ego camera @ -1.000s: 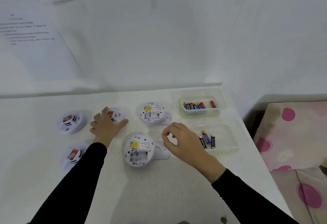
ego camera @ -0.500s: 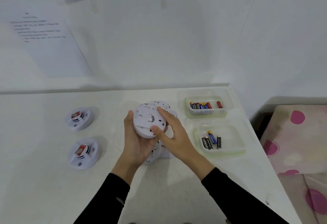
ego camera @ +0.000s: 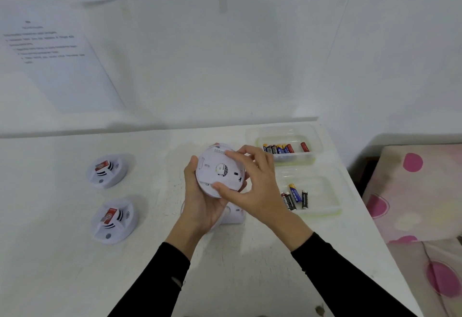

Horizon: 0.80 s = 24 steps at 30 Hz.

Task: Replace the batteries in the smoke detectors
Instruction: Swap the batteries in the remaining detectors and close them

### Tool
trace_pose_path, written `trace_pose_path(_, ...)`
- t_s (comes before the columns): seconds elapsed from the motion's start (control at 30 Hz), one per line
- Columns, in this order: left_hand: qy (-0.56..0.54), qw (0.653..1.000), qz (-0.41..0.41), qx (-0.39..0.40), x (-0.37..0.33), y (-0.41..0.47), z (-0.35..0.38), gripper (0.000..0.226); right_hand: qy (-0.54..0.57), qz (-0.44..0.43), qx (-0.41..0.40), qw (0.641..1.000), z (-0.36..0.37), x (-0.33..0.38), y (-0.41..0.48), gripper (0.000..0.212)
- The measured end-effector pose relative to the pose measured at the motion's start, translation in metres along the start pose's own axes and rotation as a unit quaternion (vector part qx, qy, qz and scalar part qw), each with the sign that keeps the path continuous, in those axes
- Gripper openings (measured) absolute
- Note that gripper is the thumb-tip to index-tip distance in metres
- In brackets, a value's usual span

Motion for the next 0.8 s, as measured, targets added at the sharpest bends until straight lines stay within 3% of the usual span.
trace_pose_path(0.17,0.065,0.998,0.005,-0.005,0.005,0.001,0.002,0.066,-0.061,-0.027,-0.007,0.998,-0.007,0.003,0.002,0.063)
trace_pose_path(0.33,0.079,0.997,0.020,0.003,0.005,0.004,0.002,0.072,-0.037,-0.040,0.024,0.998,-0.010,0.004,0.005,0.064)
trace_pose_path(0.67,0.068,0.997,-0.009,0.046,-0.010,0.003,-0.010,0.061,-0.030,-0.045,0.226,0.973,-0.009,0.019,0.027,0.069)
trace_pose_path(0.8,0.084,0.995,-0.027,0.049,-0.024,0.000,-0.021,0.059,0.007,-0.045,0.256,0.966,0.003,0.034,0.038,0.067)
Point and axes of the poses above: each hand's wrist, its own y-axis towards the middle knuckle, its own z-axis out of the palm, x = y × z, the point moved 3 cm from there along y, towards the middle knuckle, and after that the axes turned 5 degrees about x, right-handed, at the moved point
